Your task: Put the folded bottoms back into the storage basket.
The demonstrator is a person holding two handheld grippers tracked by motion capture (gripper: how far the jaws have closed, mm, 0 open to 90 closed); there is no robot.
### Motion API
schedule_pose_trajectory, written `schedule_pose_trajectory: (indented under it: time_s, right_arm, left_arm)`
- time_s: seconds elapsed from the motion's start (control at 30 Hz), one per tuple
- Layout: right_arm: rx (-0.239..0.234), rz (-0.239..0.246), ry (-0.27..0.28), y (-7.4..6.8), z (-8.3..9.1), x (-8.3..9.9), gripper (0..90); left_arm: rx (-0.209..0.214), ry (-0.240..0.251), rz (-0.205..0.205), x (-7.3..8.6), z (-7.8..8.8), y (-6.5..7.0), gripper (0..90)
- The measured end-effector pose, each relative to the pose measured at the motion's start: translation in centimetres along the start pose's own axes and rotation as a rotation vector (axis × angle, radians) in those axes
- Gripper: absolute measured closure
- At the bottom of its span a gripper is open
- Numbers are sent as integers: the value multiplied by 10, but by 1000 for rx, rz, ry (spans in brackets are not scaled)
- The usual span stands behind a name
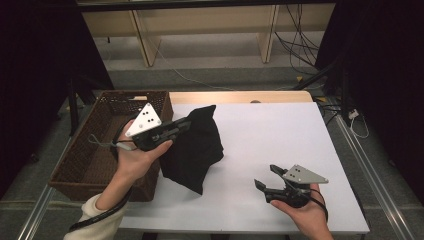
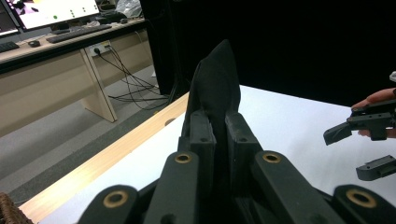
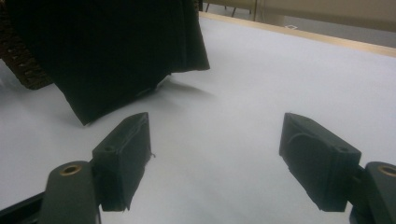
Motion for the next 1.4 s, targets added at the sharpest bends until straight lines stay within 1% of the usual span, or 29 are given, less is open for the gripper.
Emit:
schedule_pose_trajectory:
  time_s: [0.17,0.63,1.07,1.4]
  right_arm:
    - [2,2,-2,0,0,0,259]
    - [0,0,1,0,0,0,259]
    - [-1,0,-1,0,0,0,259]
    - [0,-1,-6,0,0,0,259]
  left_arm:
    - [-5,-1,-7,-1,2,-2,829]
    - [-15,6,-4,-5,6,-6,829]
    - [-26,14,-9,-10,11,-10,829]
    - [-41,20,2,-12,15,-15,829]
Point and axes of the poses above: each handheld gripper's, and its own axes: z roughly backward along the jaws, x roughly out of its underside, y roughly to its right, the point moved 3 cm from there along -z, roughly forward along the jaws, and after that the axes turned 15 degrees about y, right-handed, at the moved point
